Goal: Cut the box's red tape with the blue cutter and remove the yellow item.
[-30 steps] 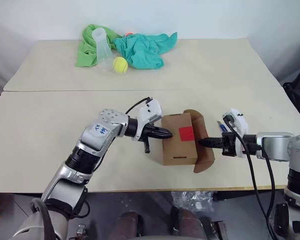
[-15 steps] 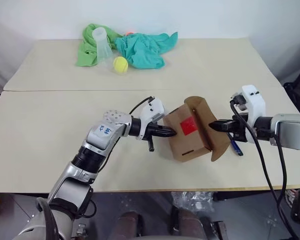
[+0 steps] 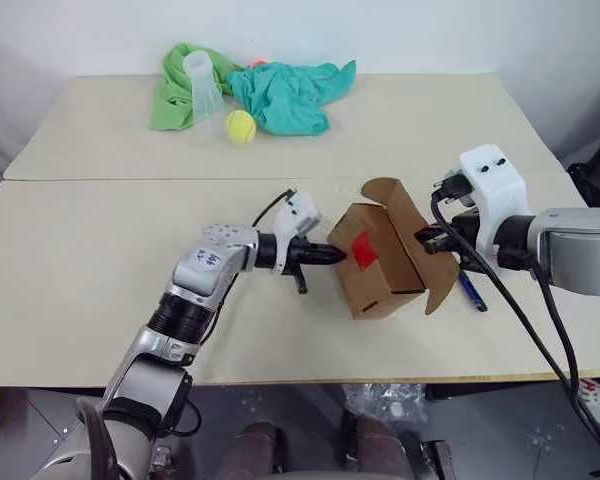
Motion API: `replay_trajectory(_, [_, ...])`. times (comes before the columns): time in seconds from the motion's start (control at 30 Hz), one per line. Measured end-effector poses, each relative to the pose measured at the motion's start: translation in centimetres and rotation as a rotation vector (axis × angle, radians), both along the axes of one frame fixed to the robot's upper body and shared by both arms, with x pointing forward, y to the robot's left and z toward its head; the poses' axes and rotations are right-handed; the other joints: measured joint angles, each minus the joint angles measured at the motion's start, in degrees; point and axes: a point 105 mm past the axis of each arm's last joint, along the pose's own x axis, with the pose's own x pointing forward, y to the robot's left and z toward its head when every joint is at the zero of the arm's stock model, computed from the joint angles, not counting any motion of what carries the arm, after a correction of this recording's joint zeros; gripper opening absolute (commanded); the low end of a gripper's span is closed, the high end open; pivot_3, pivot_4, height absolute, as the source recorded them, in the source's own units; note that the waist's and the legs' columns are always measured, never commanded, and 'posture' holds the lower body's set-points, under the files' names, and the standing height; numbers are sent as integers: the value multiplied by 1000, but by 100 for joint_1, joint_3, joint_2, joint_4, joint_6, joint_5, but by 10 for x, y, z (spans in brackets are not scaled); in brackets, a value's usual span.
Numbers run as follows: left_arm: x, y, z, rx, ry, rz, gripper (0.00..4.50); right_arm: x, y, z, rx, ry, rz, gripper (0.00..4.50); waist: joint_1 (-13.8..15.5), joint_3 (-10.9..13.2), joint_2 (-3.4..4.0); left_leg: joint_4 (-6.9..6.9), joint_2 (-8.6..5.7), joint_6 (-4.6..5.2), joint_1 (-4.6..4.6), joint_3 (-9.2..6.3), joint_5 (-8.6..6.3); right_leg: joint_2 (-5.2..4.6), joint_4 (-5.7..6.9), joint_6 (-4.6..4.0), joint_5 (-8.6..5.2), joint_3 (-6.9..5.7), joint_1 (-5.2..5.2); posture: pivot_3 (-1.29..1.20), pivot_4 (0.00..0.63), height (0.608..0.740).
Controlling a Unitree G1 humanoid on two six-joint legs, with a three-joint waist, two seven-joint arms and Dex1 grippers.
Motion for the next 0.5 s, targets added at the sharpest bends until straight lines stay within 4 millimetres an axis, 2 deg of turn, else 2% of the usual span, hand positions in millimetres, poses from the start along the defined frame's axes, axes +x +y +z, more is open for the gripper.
replay_trajectory(0.07, [-9, 3, 19, -103, 62, -44, 0, -2, 2, 2, -40, -10, 8, 28, 2, 1, 1, 6, 0, 0, -44, -8, 0, 1, 0, 0, 3, -9, -38, 0, 150, 740])
replay_trajectory(0.17, [-20, 6, 50, -211, 87, -102, 0, -2, 1, 1, -66, -7, 4, 28, 18, 1, 1, 5, -3, 0, -55, -9, 0, 4, -4, 1, 3, -17, -45, 0, 150, 740])
replay_trajectory(0.27, [-26, 3, 68, -266, 86, -144, 0, -1, -1, 0, -84, -4, -4, 28, 28, 1, 1, 1, -8, 1, -55, -4, 0, 4, -12, 8, 7, -17, -43, 0, 150, 740])
replay_trajectory(0.33, [-29, -3, 66, -260, 95, -168, 0, -1, 0, 1, -96, -10, -8, 28, 28, 2, 0, 0, -9, 2, -55, 1, 1, 5, -16, 11, 9, -16, -42, 0, 150, 740])
replay_trajectory(0.5, [-38, -29, 43, -127, 52, -237, 0, 2, 5, 5, -76, -41, -18, 28, 18, 2, 0, 2, -7, 2, -53, 20, 1, 10, -17, 13, 10, -12, -40, 0, 150, 740])
